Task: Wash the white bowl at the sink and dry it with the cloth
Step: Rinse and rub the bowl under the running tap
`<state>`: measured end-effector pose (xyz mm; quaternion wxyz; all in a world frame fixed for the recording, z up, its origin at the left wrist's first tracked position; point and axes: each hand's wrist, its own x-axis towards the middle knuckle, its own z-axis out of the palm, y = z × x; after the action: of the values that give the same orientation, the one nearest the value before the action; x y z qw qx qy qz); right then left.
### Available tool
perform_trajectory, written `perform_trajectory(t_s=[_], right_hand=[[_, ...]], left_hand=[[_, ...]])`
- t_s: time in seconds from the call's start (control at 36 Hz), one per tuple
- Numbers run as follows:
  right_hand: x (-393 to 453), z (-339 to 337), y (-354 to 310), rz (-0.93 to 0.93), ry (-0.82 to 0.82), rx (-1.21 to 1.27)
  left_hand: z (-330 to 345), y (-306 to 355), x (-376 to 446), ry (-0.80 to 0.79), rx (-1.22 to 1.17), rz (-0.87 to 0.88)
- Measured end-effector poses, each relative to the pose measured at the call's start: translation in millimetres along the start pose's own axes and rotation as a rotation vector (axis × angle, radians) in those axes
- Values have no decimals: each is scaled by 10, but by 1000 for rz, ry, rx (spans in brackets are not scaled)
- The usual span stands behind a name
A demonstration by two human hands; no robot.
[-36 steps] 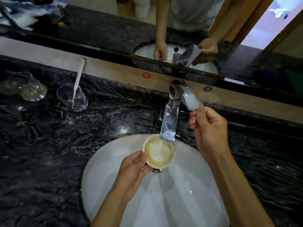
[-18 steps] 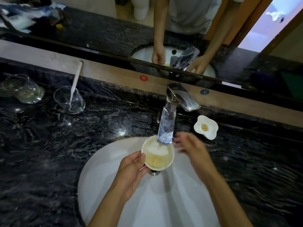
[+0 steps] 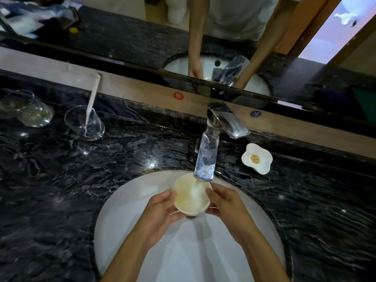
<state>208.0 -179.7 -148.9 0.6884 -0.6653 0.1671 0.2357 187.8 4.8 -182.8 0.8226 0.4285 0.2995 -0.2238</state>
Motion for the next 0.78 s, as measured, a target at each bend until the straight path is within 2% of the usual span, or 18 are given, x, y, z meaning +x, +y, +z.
perform_trajectory(t_s=[0.11, 0.19, 0.31, 0.56, 0.69, 0.78], right_hand=[[47, 28, 138, 129, -36, 135], [77, 59, 249, 141, -50, 184], [75, 59, 273, 99, -48, 214], [10, 2, 66, -23, 10, 16], [25, -10, 34, 68, 6, 57], [31, -12, 101, 141, -34, 148]], left_hand=[[-26, 38, 10, 41, 152, 78], [-44, 51, 22, 50, 230, 126], [-67, 33, 51, 47, 205, 133], [-20, -77, 100, 54, 140, 33], [17, -68, 89, 47, 119, 26], [16, -9, 76, 36, 216, 87]])
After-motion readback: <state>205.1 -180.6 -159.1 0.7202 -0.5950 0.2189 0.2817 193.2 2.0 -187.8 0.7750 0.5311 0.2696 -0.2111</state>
